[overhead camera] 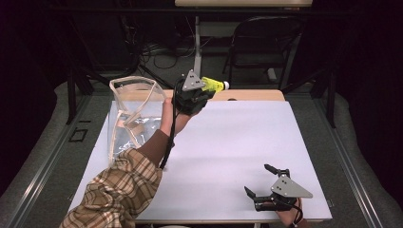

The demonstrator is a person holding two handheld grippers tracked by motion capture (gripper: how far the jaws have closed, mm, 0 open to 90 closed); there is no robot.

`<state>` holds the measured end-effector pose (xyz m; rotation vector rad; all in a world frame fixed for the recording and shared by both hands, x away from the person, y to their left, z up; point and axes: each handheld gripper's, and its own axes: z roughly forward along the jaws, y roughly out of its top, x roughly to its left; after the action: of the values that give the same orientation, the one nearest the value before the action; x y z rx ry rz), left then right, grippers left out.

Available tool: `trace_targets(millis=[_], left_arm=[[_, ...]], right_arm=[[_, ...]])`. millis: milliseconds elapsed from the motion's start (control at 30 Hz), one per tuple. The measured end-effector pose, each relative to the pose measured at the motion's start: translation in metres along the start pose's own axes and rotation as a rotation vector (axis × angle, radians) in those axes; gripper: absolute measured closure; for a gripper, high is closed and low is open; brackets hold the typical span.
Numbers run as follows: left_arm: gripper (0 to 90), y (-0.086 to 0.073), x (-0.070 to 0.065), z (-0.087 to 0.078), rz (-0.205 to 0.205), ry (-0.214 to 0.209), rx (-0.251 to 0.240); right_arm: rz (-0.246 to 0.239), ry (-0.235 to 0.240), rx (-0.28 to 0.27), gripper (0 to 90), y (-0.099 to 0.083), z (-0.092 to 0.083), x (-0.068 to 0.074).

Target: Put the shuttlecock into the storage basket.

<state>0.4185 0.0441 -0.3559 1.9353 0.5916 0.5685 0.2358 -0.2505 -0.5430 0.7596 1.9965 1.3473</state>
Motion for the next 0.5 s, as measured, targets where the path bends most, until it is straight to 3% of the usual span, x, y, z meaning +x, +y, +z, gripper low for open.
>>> trace_targets(millis=[500], left_arm=[[89.4,0.0,0.013,-0.013,-0.004,0.042,-0.009]], right_arm=[[0.003,0.002,-0.001,1.6,0.0,0.001,0.0]])
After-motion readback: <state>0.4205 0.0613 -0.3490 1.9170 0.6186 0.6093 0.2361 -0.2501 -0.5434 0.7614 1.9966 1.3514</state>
